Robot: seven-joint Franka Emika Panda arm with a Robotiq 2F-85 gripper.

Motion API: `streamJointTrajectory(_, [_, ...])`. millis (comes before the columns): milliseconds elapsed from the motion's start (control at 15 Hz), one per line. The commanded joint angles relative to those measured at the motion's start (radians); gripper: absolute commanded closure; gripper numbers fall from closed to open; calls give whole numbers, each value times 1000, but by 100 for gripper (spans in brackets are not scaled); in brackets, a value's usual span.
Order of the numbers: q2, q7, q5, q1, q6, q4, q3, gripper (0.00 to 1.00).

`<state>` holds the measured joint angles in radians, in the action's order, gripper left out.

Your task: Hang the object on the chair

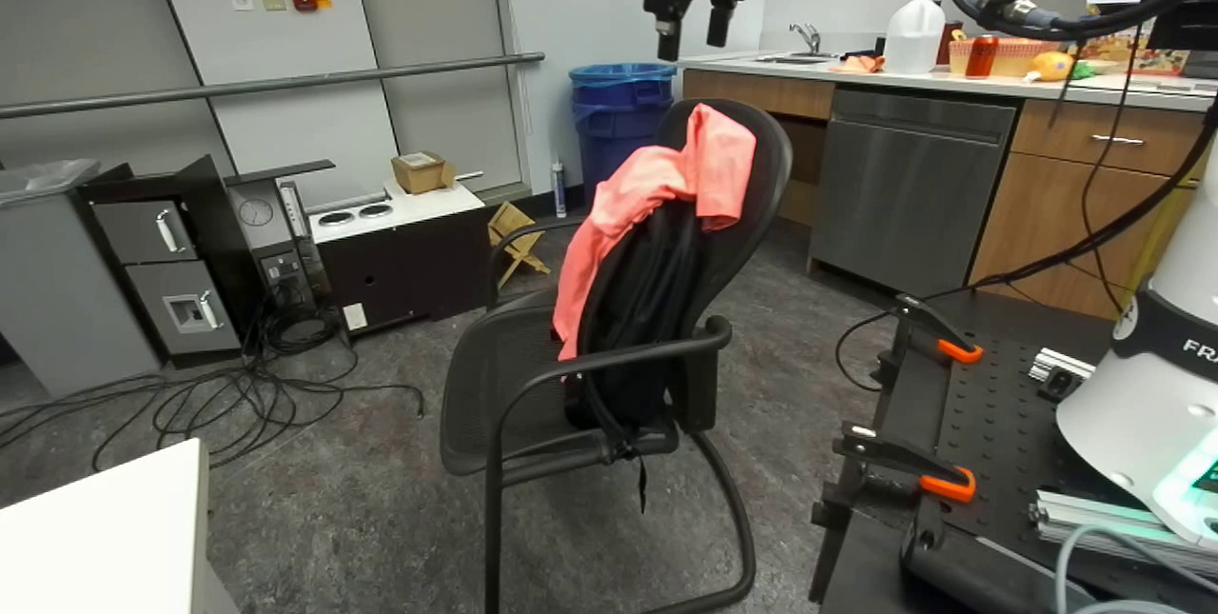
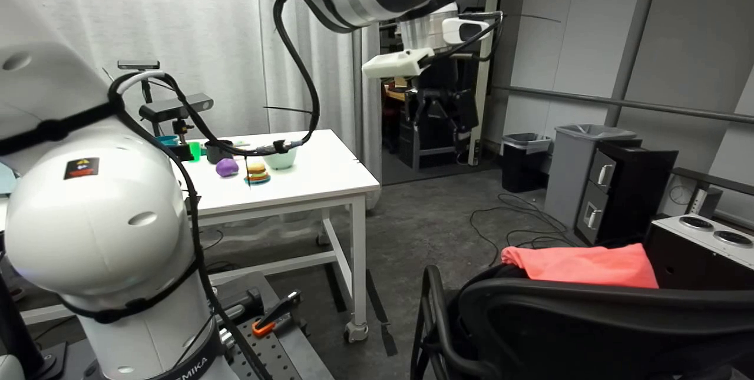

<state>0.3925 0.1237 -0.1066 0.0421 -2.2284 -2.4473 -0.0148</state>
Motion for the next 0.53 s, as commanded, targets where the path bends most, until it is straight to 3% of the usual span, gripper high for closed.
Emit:
streamJointTrajectory(0, [-47, 19, 0, 0, 3, 60, -8, 0])
streamJointTrajectory(200, [-150, 43, -1, -4, 5, 167, -13, 0])
streamJointTrajectory(467, [-168, 44, -1, -4, 5, 179, -12, 0])
